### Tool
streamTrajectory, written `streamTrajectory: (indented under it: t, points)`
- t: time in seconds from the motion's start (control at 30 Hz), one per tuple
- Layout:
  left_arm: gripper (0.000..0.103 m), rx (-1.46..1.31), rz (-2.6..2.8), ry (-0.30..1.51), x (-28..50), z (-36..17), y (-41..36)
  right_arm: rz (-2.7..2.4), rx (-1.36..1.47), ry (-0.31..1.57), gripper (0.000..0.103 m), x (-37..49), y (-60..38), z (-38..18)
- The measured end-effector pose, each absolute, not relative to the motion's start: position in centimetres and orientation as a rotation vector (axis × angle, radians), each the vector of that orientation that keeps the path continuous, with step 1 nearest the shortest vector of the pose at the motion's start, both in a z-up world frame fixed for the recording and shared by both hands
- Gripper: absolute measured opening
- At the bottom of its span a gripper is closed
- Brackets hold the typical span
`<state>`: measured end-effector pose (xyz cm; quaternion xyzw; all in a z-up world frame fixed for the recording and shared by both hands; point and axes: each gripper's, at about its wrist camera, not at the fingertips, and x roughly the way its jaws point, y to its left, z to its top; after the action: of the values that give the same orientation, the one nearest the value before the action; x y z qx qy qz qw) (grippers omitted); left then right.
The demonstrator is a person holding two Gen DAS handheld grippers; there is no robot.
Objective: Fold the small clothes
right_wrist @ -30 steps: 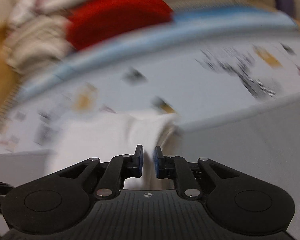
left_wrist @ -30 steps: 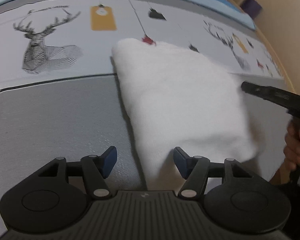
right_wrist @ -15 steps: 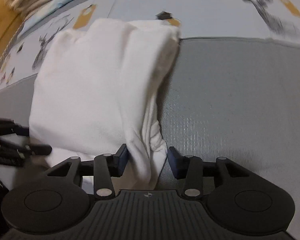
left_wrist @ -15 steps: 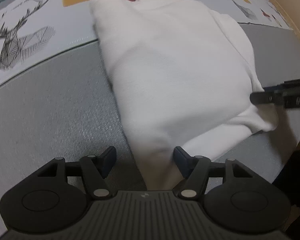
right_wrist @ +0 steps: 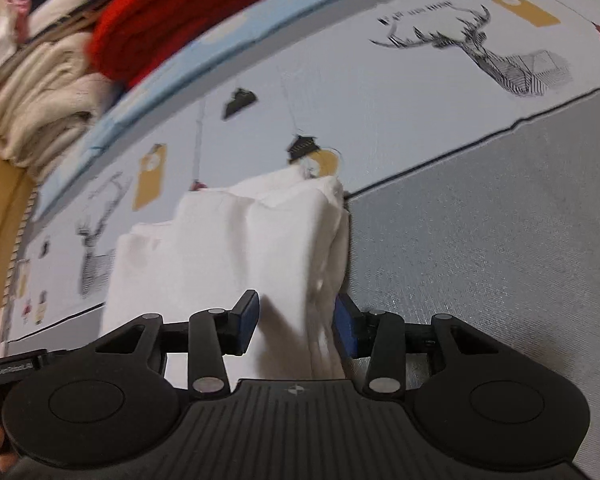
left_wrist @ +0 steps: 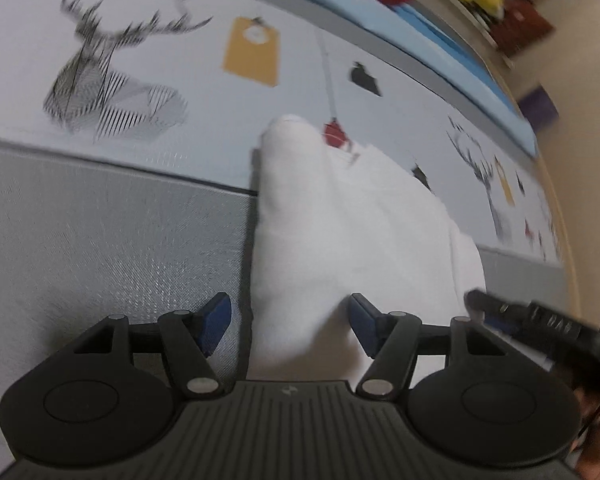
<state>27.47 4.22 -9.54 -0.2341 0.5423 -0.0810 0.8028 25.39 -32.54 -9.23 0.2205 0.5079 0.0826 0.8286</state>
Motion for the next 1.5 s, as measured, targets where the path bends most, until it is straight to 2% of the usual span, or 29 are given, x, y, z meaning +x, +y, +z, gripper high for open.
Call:
streamTrajectory:
  t: [0.2, 0.27, 0.33, 0.4, 0.5, 0.6, 0.67, 0.7, 0.77, 1.07, 1.17, 1.2, 1.27, 1.3, 1.5]
  points:
    - [0.068, -0.549, -0.169, 1.173, 29.1, -11.9, 3.2, 0.114, 0.477, 1.110, 0.042, 26.1, -31.6, -11.1]
    - [0.061, -0.538, -0.173, 1.161, 29.6, -12.0, 2.9, 0.126, 0.483, 1.106, 0.031, 26.3, -31.3, -11.0]
    - [0.042, -0.520, -0.178, 1.157, 29.8, -12.0, 2.9, 0.135, 0.458, 1.094, 0.027, 26.4, -31.0, -10.8]
    - [0.032, -0.524, -0.193, 1.141, 29.8, -11.6, 3.0, 0.132, 0.452, 1.082, 0.023, 26.5, -30.7, -10.5]
    - [0.030, -0.454, -0.200, 1.061, 29.5, -9.2, 2.8, 0.134, 0.478, 1.023, 0.020, 26.7, -30.2, -9.4]
    - [0.032, -0.432, -0.192, 0.961, 29.4, -6.6, 3.4, 0.174, 0.441, 0.900, 0.020, 26.7, -28.9, -7.3]
    - [0.043, -0.424, -0.153, 0.894, 29.2, -5.3, 4.1, 0.202, 0.418, 0.828, 0.022, 26.6, -28.1, -6.3]
    - [0.052, -0.418, -0.124, 0.871, 29.2, -4.8, 4.5, 0.202, 0.406, 0.809, 0.026, 26.6, -27.9, -6.0]
    - [0.058, -0.406, -0.101, 0.864, 29.1, -4.6, 5.3, 0.150, 0.354, 0.820, 0.031, 26.9, -27.6, -6.2]
    - [0.059, -0.363, -0.132, 1.039, 28.8, -7.2, 5.2, 0.167, 0.308, 0.844, 0.034, 25.1, -29.7, -5.5]
    - [0.059, -0.313, -0.120, 1.099, 28.5, -9.0, 4.6, 0.238, 0.263, 0.950, 0.038, 25.5, -29.2, -6.9]
    - [0.062, -0.288, -0.106, 1.124, 28.5, -9.7, 4.3, 0.234, 0.223, 1.013, 0.038, 25.6, -28.8, -7.9]
    - [0.063, -0.294, -0.093, 1.130, 28.2, -10.3, 4.3, 0.193, 0.130, 1.099, 0.041, 25.6, -28.3, -9.5]
    - [0.063, -0.300, -0.089, 1.127, 28.1, -10.1, 4.4, 0.180, 0.119, 1.100, 0.047, 25.5, -28.4, -9.6]
    - [0.062, -0.252, -0.170, 1.057, 26.5, -7.1, 3.7, 0.228, 0.194, 1.019, 0.044, 25.0, -29.1, -7.7]
